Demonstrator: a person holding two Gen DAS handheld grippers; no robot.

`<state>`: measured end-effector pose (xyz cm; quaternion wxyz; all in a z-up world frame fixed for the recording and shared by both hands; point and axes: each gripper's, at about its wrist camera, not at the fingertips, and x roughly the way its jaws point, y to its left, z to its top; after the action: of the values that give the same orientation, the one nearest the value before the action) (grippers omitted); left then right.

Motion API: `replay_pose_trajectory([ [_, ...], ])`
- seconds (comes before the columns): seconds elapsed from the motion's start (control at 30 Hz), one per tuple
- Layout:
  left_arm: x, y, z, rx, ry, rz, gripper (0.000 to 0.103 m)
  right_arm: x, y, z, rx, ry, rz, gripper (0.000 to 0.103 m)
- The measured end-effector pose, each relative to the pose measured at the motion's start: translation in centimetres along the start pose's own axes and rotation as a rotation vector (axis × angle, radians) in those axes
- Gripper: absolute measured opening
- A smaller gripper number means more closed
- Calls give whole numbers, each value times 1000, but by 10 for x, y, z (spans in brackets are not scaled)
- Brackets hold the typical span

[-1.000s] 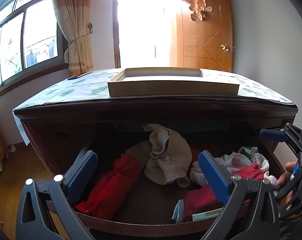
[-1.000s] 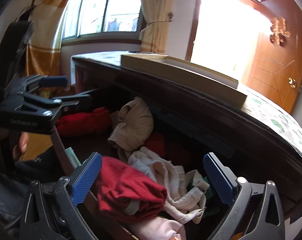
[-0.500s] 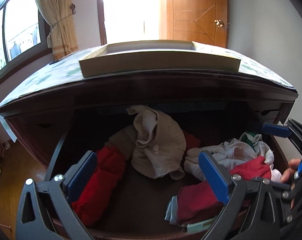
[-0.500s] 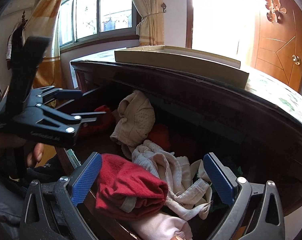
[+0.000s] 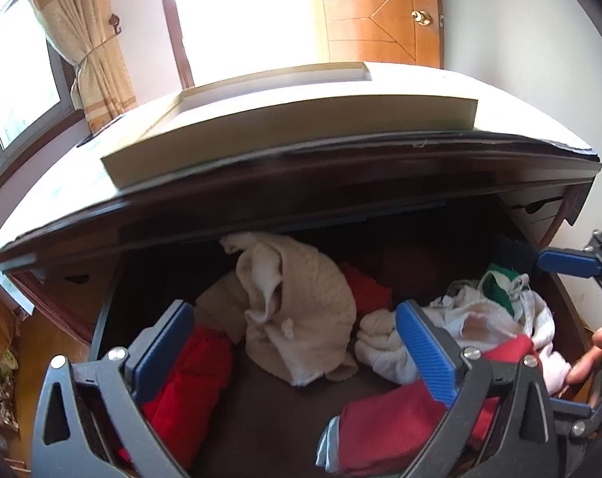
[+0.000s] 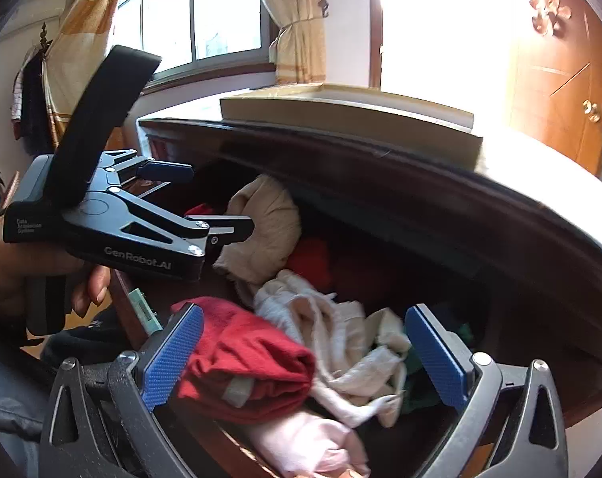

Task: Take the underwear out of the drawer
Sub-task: 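Lower both tools into the open drawer toward the clothes, then grasp the beige knit underwear with the left tool and lift it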

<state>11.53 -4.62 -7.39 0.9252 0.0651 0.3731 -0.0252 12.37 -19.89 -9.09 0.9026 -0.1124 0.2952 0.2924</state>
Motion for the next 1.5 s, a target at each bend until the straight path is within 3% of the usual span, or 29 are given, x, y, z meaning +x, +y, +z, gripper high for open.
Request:
replay_pose_trajectory([
  [0.27,26,-5,15,1,74,24,103,-13,-5,0,-23,-73,-108,102],
  [0.53,52,1,22,-19,185,-23,99,-12,-3,-3,-48,-89,-152,102],
  [0.67,63,0,21,-20,235,-45,76,-15,-1,-4,-60,-89,-152,102],
  [0.87,73,-2,19,-19,291,-60,59,-11,2,-6,-84,-88,-154,102],
  [1.03,87,12,21,-72,344,-105,55,-10,7,-6,-100,-88,-161,102],
  [1.1,91,15,21,-77,358,-110,47,-10,8,-7,-102,-89,-162,102],
  [1.2,95,21,25,-82,354,-125,28,-10,7,-7,-99,-91,-157,102],
  [1.5,79,31,7,-69,281,-138,16,-11,6,-9,-97,-98,-156,102],
])
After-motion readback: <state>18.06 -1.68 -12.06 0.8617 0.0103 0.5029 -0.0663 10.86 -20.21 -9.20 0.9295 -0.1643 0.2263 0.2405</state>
